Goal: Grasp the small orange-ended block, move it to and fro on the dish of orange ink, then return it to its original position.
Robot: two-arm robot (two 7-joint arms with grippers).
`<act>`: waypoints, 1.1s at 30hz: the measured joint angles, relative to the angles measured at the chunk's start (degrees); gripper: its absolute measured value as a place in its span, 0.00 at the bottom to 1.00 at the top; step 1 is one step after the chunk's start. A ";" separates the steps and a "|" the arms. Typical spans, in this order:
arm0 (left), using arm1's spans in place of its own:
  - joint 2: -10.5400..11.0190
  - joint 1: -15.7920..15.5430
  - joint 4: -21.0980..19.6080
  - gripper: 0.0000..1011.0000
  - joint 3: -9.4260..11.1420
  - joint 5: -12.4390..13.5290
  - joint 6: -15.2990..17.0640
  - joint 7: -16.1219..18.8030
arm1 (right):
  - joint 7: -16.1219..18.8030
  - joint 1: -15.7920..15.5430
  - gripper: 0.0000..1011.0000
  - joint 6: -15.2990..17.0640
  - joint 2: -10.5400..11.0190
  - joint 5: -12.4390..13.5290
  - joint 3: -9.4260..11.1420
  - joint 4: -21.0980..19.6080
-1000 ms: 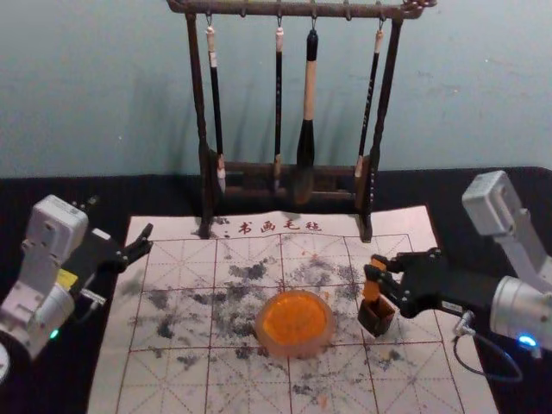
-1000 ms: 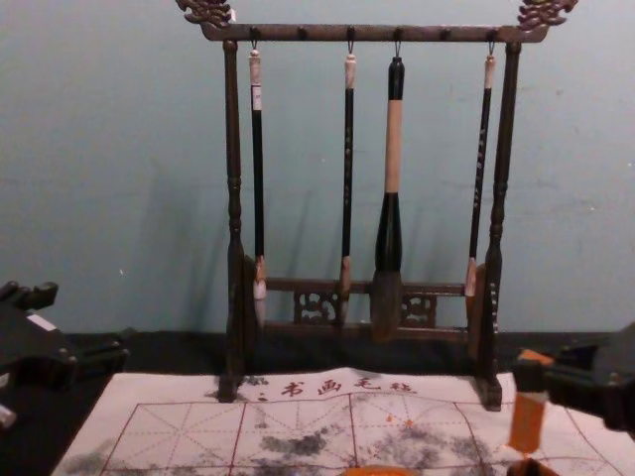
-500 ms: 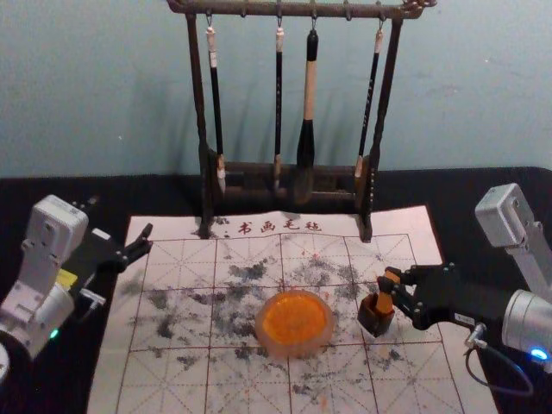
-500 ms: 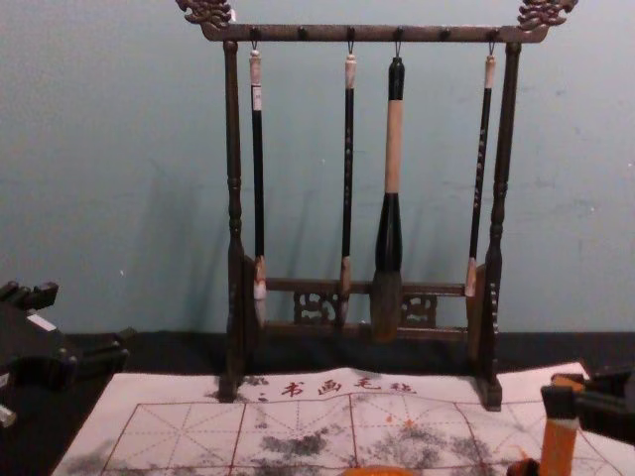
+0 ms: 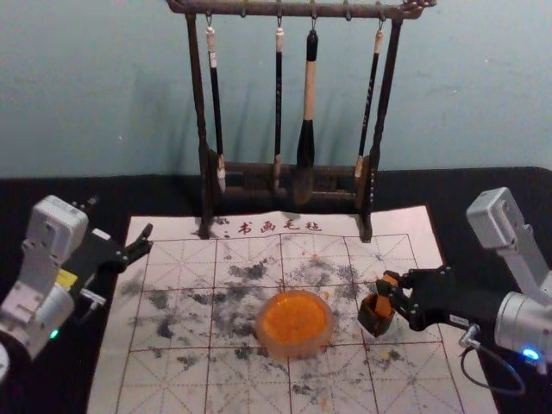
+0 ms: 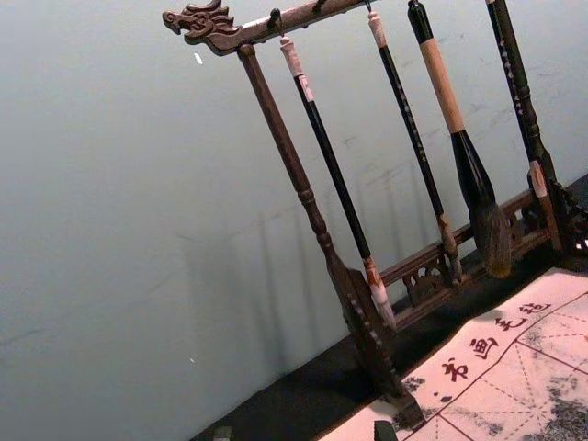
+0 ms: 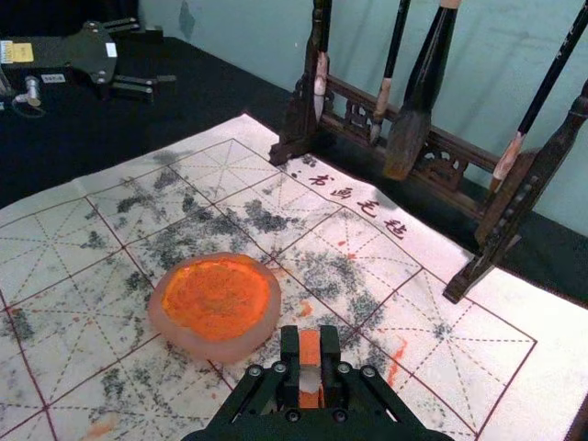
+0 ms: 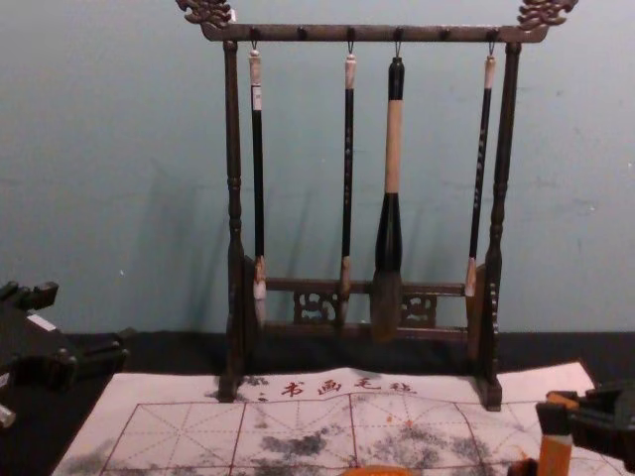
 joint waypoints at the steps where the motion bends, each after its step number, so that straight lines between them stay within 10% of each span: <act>1: 0.00 0.00 0.00 0.99 0.00 0.00 0.00 0.00 | 0.01 0.10 0.08 0.01 -0.09 -0.07 -0.05 0.15; 33: 0.00 0.00 0.00 0.99 0.00 0.00 0.00 0.00 | 1.40 2.61 0.08 0.98 -1.95 -1.37 -2.10 4.56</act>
